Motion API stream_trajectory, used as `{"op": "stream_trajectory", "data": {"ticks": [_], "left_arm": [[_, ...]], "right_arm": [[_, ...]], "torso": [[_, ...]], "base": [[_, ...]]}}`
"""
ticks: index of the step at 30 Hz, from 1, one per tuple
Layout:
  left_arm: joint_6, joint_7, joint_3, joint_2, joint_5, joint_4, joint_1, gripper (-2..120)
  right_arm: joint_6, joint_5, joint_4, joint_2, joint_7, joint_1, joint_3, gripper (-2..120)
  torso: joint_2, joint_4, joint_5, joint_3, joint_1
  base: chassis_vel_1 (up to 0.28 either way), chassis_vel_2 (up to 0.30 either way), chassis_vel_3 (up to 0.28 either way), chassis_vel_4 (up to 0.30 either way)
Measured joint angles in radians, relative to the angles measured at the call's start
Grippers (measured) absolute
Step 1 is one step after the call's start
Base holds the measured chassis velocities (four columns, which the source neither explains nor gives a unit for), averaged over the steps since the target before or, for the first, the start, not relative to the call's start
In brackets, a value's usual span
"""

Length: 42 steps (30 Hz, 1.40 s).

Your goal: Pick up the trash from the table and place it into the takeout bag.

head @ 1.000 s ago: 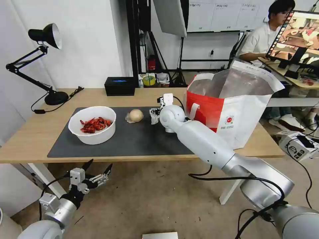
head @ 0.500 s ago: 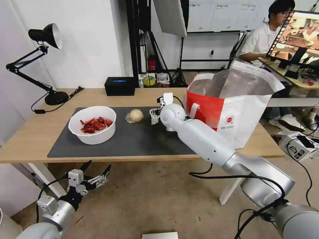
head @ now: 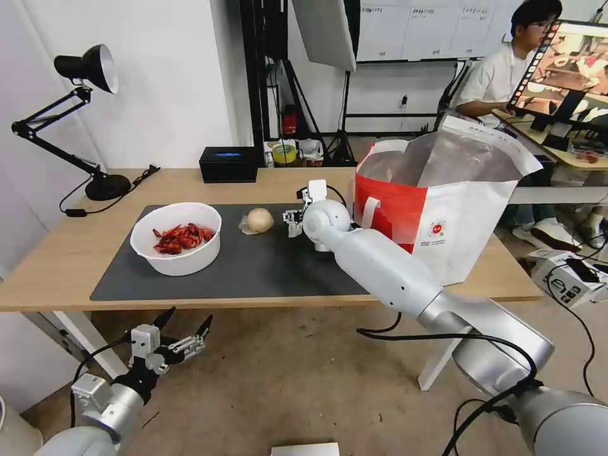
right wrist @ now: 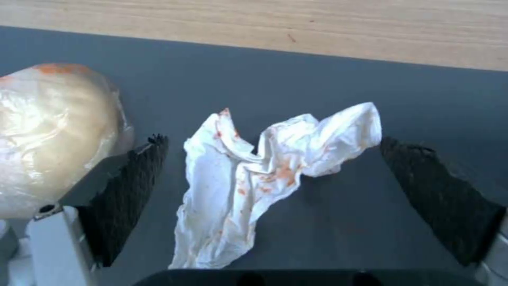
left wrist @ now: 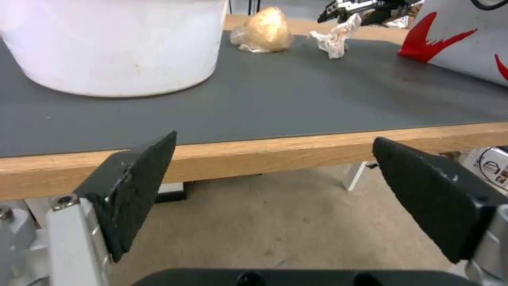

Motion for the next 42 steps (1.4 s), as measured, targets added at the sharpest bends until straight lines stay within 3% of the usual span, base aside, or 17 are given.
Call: {"op": "stream_trajectory", "data": {"ticks": [10,36,42], "left_arm": [[0.0,0.0,0.008,0.006,-0.003,0.01,-0.012,100],[0.002,-0.005,0.057,0.025,-0.007,0.041,-0.063,100],[0.002,-0.006,0.058,0.026,-0.007,0.041,-0.062,100]], "right_arm": [[0.0,-0.006,-0.013,0.008,-0.005,-0.008,0.003,99],[0.003,-0.009,-0.021,0.004,-0.013,-0.025,0.015,5],[0.003,-0.006,-0.021,0.005,-0.013,-0.025,0.011,0]], "torso": [[0.0,0.0,0.0,0.0,0.0],[0.0,0.0,0.0,0.0,0.0],[0.0,0.0,0.0,0.0,0.0]], "base": [[0.0,0.0,0.0,0.0],[0.0,0.0,0.0,0.0],[0.0,0.0,0.0,0.0]]}}
